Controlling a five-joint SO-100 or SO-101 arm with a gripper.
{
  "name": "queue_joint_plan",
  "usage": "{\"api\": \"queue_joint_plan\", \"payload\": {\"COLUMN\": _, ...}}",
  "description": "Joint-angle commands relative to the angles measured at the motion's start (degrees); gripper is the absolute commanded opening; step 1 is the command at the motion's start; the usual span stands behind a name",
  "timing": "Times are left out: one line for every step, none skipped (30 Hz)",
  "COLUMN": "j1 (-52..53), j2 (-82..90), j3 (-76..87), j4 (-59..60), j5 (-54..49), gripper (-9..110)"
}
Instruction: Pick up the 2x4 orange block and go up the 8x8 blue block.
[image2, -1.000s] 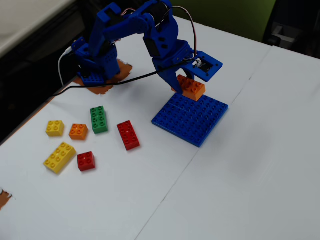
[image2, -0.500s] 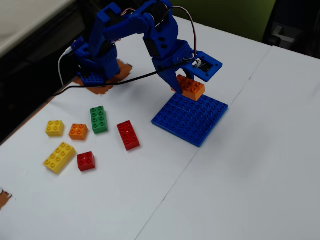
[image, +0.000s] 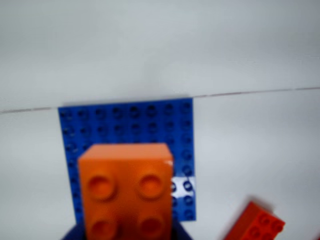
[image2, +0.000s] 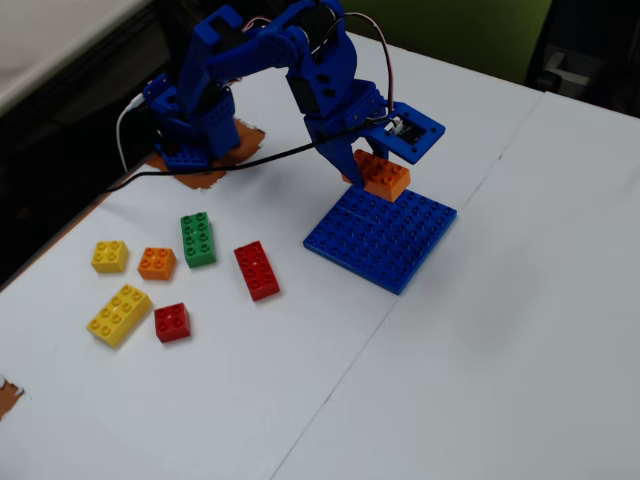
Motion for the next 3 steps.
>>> {"api": "queue_joint_plan", "payload": {"j1": -0.18, "j2": 3.43, "j3": -1.58, "j4": 0.18, "j5": 0.44, "gripper": 0}}
{"api": "queue_joint_plan", "payload": {"j1": -0.26, "j2": 3.43, "j3": -1.58, "j4": 0.18, "j5": 0.44, "gripper": 0}}
{"api": "queue_joint_plan", "payload": {"j1": -0.35, "j2": 3.43, "j3": -1.58, "j4": 0.18, "j5": 0.44, "gripper": 0}}
